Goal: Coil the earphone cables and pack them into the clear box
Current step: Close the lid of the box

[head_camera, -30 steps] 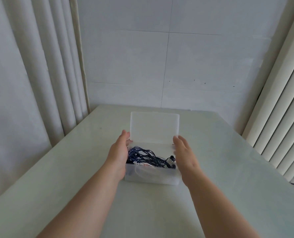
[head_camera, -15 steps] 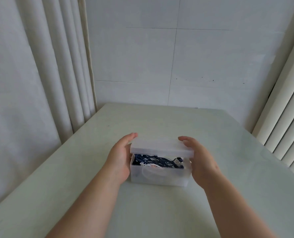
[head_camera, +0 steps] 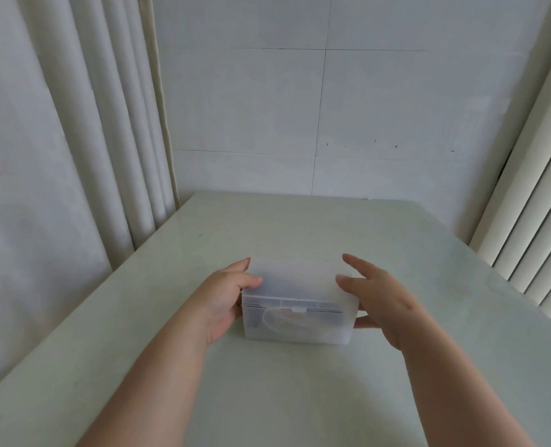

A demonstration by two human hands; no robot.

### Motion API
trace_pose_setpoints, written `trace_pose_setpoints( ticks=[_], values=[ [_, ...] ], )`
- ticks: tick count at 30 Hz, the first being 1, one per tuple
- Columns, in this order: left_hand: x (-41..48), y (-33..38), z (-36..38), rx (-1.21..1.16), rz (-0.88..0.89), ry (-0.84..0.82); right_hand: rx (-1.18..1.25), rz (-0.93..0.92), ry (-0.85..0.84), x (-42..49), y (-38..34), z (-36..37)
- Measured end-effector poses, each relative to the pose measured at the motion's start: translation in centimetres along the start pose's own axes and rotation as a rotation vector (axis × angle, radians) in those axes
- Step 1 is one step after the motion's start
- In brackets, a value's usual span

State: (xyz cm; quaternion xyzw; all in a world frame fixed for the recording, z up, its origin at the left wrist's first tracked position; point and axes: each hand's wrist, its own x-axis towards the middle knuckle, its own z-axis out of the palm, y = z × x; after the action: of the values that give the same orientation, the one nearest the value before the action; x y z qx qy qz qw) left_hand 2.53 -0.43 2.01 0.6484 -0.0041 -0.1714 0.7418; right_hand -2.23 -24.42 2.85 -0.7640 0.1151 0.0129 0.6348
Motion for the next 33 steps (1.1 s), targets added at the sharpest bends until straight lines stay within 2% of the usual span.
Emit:
trace_pose_setpoints(
  ticks=[11,21,29,33],
  values=[
    [-0.4,0.1,-1.0,0.086,0.009,-0.130,-0.018,0.005,-0.107,-0.8,-0.5,-0.4],
    [0.0,-0.7,-0.7,0.212,0.016,-0.052,-0.107,0.005,-0.149,-0.8,-0.3,0.5],
    [0.2,-1.0,-1.1,0.169,0.001,-0.141,-0.149,0.014,-0.189,-0.3,0.2,0.4],
    [0.6,-1.2,-1.1,0.198,0.023,-0.110,-0.146,0.012,-0.169,-0.1,0.3,0.5]
  ],
)
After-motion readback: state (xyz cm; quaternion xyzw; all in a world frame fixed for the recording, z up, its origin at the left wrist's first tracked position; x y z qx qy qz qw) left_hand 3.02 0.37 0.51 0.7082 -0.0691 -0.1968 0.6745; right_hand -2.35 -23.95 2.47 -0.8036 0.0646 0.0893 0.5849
